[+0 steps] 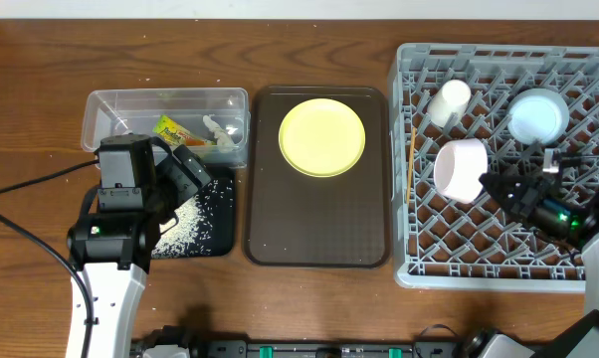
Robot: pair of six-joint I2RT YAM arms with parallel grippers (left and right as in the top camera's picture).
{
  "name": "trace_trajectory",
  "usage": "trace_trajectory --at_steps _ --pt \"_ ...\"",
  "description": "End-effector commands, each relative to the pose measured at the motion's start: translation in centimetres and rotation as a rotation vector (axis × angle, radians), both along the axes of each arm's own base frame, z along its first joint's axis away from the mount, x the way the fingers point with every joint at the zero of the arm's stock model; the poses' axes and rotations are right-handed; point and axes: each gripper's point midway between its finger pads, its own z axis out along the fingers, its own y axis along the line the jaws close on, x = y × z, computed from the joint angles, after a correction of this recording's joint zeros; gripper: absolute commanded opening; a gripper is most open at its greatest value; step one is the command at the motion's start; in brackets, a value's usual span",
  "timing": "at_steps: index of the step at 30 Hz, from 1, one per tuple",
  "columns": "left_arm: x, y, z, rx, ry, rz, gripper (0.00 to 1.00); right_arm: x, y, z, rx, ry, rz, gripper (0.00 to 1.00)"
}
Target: Sort waste into correct bins and load items into the dishwasher rack
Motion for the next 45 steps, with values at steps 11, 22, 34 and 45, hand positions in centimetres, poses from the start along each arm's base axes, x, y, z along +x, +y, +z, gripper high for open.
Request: trace_trajectory --at_steps 11,22,34,45 --pt "0.2 0.3 0.5 0.006 -0.01 0.011 0.95 -0.3 -2.1 -0.8 -0.045 0.019 -0.071 0.4" --pt "0.2 0.3 0.5 0.006 -0.011 0.011 0.96 0.3 -2.6 -0.4 -0.037 0.015 -0.096 0.55" --pt "0.2 0.3 0.5 0.006 -0.011 0.011 0.96 1.0 -1.1 3.7 -0.231 -0.075 -0.071 0.59" --pt "0.2 0.3 0.5 0.006 -0.011 0.011 0.95 1.5 7.3 6.6 -0.628 -0.19 0.067 0.61"
